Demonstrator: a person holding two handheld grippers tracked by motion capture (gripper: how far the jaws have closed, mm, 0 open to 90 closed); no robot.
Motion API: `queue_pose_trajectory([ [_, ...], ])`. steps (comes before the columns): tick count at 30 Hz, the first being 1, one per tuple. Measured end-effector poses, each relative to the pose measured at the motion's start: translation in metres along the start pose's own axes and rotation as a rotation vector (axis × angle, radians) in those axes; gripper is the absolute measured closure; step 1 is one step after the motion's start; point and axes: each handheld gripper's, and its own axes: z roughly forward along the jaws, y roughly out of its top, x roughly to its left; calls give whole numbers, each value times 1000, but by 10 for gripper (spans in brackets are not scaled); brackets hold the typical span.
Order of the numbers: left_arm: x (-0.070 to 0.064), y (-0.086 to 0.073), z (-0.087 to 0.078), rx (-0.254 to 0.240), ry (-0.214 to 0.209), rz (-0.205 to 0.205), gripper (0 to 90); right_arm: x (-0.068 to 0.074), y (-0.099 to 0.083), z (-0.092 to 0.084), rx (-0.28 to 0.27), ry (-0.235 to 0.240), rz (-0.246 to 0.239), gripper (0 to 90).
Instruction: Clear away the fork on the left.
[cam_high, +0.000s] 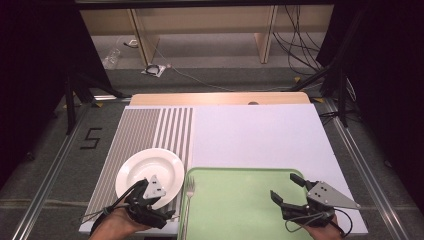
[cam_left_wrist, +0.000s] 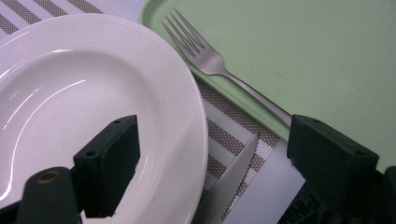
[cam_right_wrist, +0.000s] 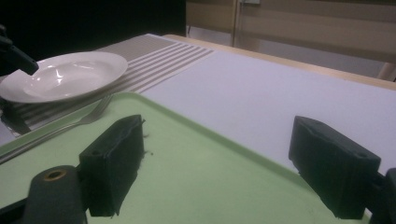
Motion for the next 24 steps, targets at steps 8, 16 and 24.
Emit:
queue_pose_trajectory([
  [8, 4, -6, -1, 31, 10, -23, 172, 0, 0, 0, 0, -1, 1, 189],
  [16, 5, -10, -5, 42, 16, -21, 172, 1, 0, 0, 1, -3, 1, 189],
  [24, 9, -19, -11, 53, 26, -36, 164, 1, 1, 0, 2, -1, -1, 189],
])
